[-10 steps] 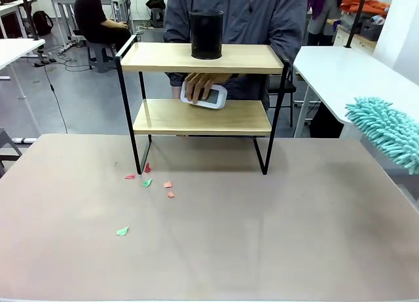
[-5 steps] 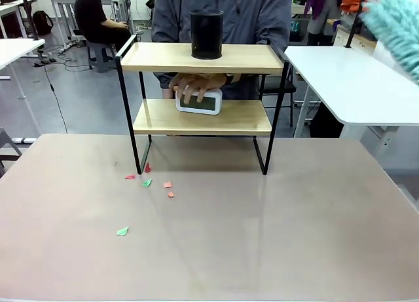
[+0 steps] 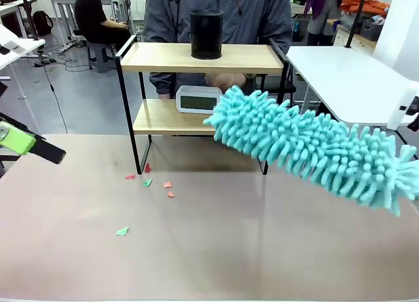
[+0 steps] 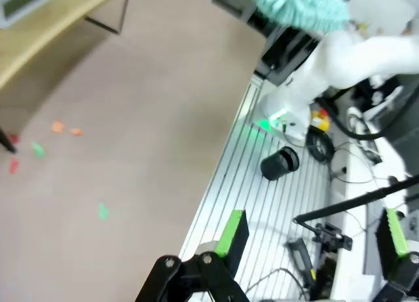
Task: Clean the shelf.
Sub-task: Hand the Duster back to the human.
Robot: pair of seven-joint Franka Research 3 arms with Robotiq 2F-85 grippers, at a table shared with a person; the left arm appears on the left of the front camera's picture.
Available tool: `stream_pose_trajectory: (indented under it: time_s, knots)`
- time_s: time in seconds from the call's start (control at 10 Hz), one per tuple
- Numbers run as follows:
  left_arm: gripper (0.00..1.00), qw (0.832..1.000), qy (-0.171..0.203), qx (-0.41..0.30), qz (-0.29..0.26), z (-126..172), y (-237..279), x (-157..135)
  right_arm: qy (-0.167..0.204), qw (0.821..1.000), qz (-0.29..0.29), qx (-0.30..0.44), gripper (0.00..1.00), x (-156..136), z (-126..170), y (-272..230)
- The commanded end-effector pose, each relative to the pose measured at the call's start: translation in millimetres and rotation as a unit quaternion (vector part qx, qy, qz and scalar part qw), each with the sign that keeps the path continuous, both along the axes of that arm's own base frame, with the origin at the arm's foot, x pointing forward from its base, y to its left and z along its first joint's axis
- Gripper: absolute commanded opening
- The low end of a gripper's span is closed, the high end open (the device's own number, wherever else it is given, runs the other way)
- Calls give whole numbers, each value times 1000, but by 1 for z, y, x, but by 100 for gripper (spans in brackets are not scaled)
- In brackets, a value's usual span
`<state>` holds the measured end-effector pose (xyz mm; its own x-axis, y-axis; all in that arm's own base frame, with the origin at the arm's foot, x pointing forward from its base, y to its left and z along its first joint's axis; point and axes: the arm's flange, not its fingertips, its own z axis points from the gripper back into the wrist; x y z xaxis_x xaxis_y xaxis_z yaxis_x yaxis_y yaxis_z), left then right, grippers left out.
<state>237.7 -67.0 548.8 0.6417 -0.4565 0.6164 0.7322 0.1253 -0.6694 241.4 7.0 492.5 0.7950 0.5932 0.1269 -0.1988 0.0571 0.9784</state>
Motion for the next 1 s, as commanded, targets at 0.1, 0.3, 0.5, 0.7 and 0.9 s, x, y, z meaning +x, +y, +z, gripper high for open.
stream_pose_trajectory:
  time_s: [0.1, 0.3, 0.5, 0.7, 0.9]
  knots:
    - [100, 1000, 0, 0, 0, 0, 0, 0, 0, 1000, 0, 0, 12, 0, 0, 0]
    - [100, 997, 8, -43, -58, -3, -34, 0, -5, 992, 111, -63, 12, 32, 8, 42]
    - [100, 996, 28, -50, -63, -9, -73, 11, -30, 972, 201, -121, 12, 59, 36, 78]
    - [100, 993, 78, -21, -91, -28, -99, 16, -45, 945, 284, -156, 12, 68, 43, 106]
    - [100, 989, 104, 14, -102, -41, -119, 22, -67, 913, 354, -190, 12, 65, 43, 129]
